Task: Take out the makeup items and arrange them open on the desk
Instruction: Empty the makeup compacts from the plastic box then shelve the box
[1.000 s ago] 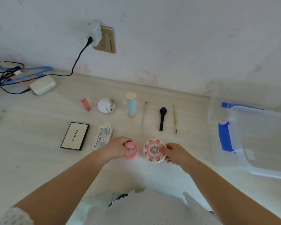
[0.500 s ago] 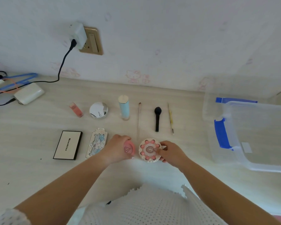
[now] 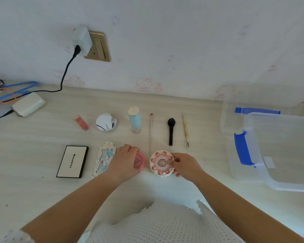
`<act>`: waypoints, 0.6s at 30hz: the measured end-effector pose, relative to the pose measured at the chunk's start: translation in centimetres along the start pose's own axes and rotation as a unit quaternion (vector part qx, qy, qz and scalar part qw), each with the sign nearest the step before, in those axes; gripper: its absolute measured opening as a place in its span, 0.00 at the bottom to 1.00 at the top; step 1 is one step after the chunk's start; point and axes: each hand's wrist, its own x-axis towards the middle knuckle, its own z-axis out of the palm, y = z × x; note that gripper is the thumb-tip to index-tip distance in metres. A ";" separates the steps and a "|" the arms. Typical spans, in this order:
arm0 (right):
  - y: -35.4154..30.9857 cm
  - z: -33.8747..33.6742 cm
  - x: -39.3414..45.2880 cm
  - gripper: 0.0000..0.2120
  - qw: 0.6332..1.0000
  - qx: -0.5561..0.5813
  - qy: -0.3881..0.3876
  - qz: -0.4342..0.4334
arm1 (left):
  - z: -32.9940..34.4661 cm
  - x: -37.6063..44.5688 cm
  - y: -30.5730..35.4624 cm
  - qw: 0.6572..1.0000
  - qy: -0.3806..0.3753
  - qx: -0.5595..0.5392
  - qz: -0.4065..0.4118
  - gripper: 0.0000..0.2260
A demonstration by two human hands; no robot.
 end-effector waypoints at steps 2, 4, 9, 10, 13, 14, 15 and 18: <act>0.0 0.0 0.0 0.13 1.000 0.000 0.003 0.001 | 0.1 -0.1 0.0 1.000 0.002 0.002 -0.009 0.30; -0.1 0.0 0.0 0.13 1.000 -0.004 0.010 0.003 | 0.1 -0.3 0.0 1.000 0.003 0.005 -0.015 0.30; -0.4 0.1 0.0 0.13 0.999 -0.031 0.028 0.002 | 0.1 -0.4 0.2 1.000 -0.003 0.005 -0.028 0.30; -0.4 0.1 0.0 0.13 0.999 -0.037 0.029 0.000 | 0.1 -0.4 0.3 0.999 -0.007 0.003 -0.032 0.30; -0.6 -0.2 -0.3 0.15 0.998 -0.055 0.030 -0.004 | -0.2 -0.4 0.7 0.999 -0.021 -0.006 -0.045 0.32; -0.6 -0.6 -0.5 0.17 0.997 -0.071 0.032 -0.008 | -0.3 -0.4 0.9 0.998 -0.024 -0.009 -0.049 0.33; -0.8 -1.0 -0.6 0.18 0.995 -0.089 0.038 -0.016 | -0.6 -0.4 1.1 0.998 -0.025 -0.012 -0.052 0.35; -1.4 -3.1 -1.4 0.22 0.991 -0.093 0.075 -0.057 | -1.8 -0.4 2.7 0.998 0.002 -0.042 -0.038 0.32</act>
